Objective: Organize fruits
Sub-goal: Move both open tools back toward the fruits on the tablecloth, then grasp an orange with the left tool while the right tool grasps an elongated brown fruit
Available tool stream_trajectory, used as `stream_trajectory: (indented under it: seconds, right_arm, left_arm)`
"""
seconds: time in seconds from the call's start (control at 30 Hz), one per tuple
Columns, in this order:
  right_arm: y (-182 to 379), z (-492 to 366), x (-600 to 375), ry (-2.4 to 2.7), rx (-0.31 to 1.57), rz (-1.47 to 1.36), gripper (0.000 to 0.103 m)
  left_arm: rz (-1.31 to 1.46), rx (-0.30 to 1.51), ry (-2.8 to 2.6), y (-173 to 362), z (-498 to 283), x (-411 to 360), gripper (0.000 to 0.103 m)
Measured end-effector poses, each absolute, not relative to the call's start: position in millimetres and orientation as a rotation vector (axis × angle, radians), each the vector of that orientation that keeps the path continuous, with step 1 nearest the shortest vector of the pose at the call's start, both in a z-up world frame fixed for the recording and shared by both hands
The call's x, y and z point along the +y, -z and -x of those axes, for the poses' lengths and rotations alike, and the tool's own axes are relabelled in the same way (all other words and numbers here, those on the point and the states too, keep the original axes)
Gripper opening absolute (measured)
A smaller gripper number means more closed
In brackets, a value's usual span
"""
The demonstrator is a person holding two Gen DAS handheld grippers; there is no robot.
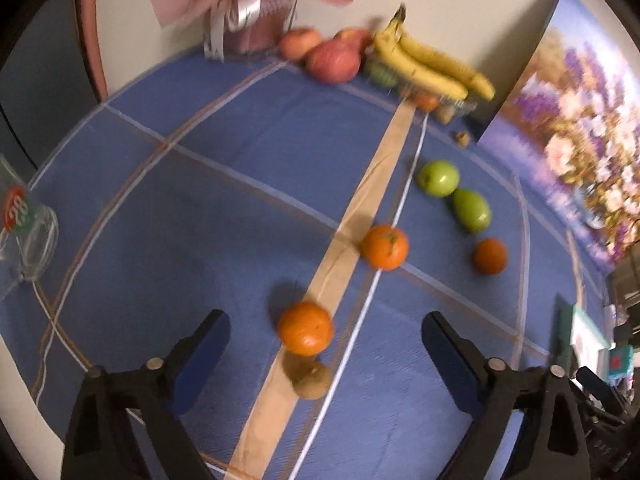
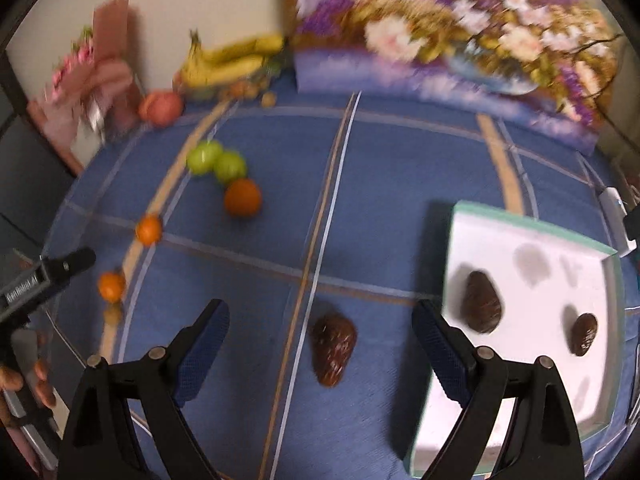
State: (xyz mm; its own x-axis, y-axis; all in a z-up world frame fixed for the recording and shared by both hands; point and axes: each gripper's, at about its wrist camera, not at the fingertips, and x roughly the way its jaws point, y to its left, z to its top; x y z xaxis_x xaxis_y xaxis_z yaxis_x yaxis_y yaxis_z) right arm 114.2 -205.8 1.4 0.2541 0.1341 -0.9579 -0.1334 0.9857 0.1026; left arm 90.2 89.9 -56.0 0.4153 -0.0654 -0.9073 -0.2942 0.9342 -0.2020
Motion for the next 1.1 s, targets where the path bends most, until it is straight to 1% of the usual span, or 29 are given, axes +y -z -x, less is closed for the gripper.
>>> stream_trajectory:
  seconds: [0.07,0.1,0.13,0.17,0.2,0.23,0.33,0.4,0.43,0.57,0.6,0.63,0.7,0.73,0.77,0.8,0.83,1.0,1.1]
  right_arm:
    - [14,-112,-201,-0.173,1.347,0.025,0.091]
    - [23,-112,-200,-0.170,1.375,0.034,0.089]
    - [29,-111,-200,-0.165,1.391,0.037,0.083]
    - [35,-110,-200,-0.159,1.407,0.041,0.080]
    - [40,-110,-201,-0.149,1.423,0.047,0.074]
    - [45,-110,-203,-0.140,1.436,0.051,0.070]
    - [52,-108,-205,-0.142,1.457,0.038,0.065]
    - [53,-107,-205,-0.148,1.458,0.040,0.064]
    - [54,-106,-205,-0.151,1.457,0.043,0.064]
    - [57,-105,-204,-0.153,1.460,0.051,0.062]
    - [57,-105,-205,-0.150,1.458,0.053,0.059]
    - [55,-105,-205,-0.148,1.455,0.055,0.053]
    - [54,-105,-206,-0.141,1.452,0.052,0.047]
    - [54,-105,-208,-0.139,1.453,0.051,0.044]
    - [53,-105,-209,-0.138,1.452,0.048,0.043]
    - [53,-105,-211,-0.138,1.450,0.043,0.036]
    - [52,-106,-213,-0.140,1.447,0.036,0.033]
    - [46,-106,-218,-0.154,1.436,0.014,0.033]
    - [31,-107,-223,-0.158,1.393,-0.002,0.033]
  left_arm:
    - [0.364,1.172,-0.151,67,-90,91,0.087]
    - [0.368,1.189,-0.153,72,-89,90,0.086]
    - [0.370,1.201,-0.154,75,-89,91,0.083]
    - [0.375,1.209,-0.153,78,-88,90,0.082]
    - [0.380,1.213,-0.152,79,-89,90,0.082]
    - [0.386,1.218,-0.153,80,-89,90,0.081]
    - [0.412,1.227,-0.155,85,-89,93,0.071]
    - [0.428,1.232,-0.156,87,-89,96,0.067]
    - [0.437,1.231,-0.156,88,-88,98,0.063]
    - [0.464,1.218,-0.173,87,-87,105,0.058]
    - [0.472,1.214,-0.171,87,-87,107,0.056]
    - [0.478,1.211,-0.172,87,-87,108,0.053]
    - [0.485,1.208,-0.175,87,-87,110,0.047]
    - [0.492,1.208,-0.174,87,-87,111,0.041]
    - [0.502,1.207,-0.167,87,-87,111,0.038]
    - [0.510,1.203,-0.165,87,-87,111,0.038]
    - [0.510,1.202,-0.167,87,-88,112,0.037]
    - [0.513,1.193,-0.154,83,-90,109,0.037]
    - [0.508,1.173,-0.135,75,-88,106,0.037]
